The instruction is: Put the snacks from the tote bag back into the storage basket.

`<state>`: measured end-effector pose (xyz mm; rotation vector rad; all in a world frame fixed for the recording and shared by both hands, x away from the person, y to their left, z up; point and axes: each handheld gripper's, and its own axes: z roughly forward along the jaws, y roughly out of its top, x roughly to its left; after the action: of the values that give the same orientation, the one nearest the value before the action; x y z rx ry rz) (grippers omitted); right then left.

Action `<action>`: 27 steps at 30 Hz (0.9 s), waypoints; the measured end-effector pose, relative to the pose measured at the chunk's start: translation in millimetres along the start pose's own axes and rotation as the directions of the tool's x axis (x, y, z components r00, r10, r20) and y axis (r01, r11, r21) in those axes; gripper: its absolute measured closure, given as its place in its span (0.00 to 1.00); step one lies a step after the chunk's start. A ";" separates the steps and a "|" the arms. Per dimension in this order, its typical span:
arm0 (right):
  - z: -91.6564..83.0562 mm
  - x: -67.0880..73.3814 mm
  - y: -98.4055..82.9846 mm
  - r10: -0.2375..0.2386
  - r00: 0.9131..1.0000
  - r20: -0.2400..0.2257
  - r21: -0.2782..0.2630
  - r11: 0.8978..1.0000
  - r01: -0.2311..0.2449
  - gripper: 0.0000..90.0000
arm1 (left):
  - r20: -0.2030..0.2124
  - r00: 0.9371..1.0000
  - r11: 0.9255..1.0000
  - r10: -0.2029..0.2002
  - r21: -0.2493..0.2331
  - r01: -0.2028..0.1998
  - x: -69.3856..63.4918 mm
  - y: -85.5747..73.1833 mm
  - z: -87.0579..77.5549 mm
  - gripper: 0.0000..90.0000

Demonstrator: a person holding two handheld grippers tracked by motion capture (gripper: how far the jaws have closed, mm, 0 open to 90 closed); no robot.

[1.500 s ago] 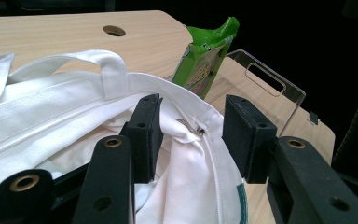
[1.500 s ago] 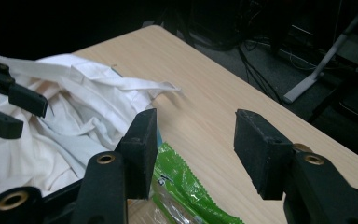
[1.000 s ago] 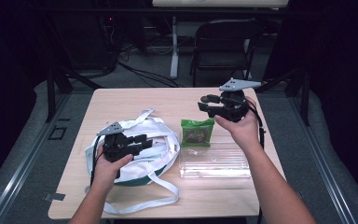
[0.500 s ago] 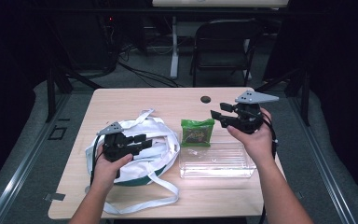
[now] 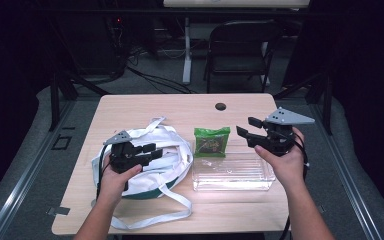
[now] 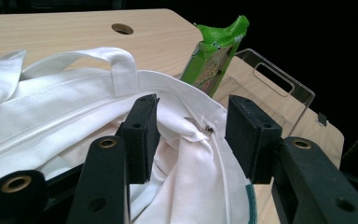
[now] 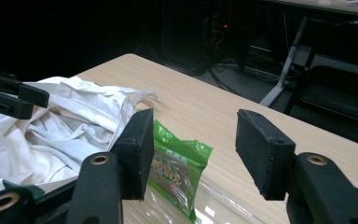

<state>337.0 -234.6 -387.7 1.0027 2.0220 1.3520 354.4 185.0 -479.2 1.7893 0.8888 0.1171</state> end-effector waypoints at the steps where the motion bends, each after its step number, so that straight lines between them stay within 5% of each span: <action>1: -3.1 -1.2 -4.0 0.014 1.000 0.001 -0.017 1.000 -0.014 0.52 | -0.002 1.000 1.000 -0.003 0.003 0.003 0.1 0.0 -0.3 0.59; 13: -22.2 -5.3 -36.9 0.032 0.999 0.012 -0.002 0.999 -0.032 0.55 | -0.012 1.000 1.000 -0.015 -0.009 0.015 3.7 0.2 -2.5 0.57; 27: -19.8 -9.7 -78.4 0.035 0.999 0.033 0.035 0.999 -0.036 0.58 | -0.027 0.999 1.000 -0.024 -0.007 0.024 7.4 -1.7 -3.0 0.52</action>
<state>304.9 -271.6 -452.7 1.0747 2.0197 1.3137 357.4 192.1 -481.8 1.7744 0.9280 0.1289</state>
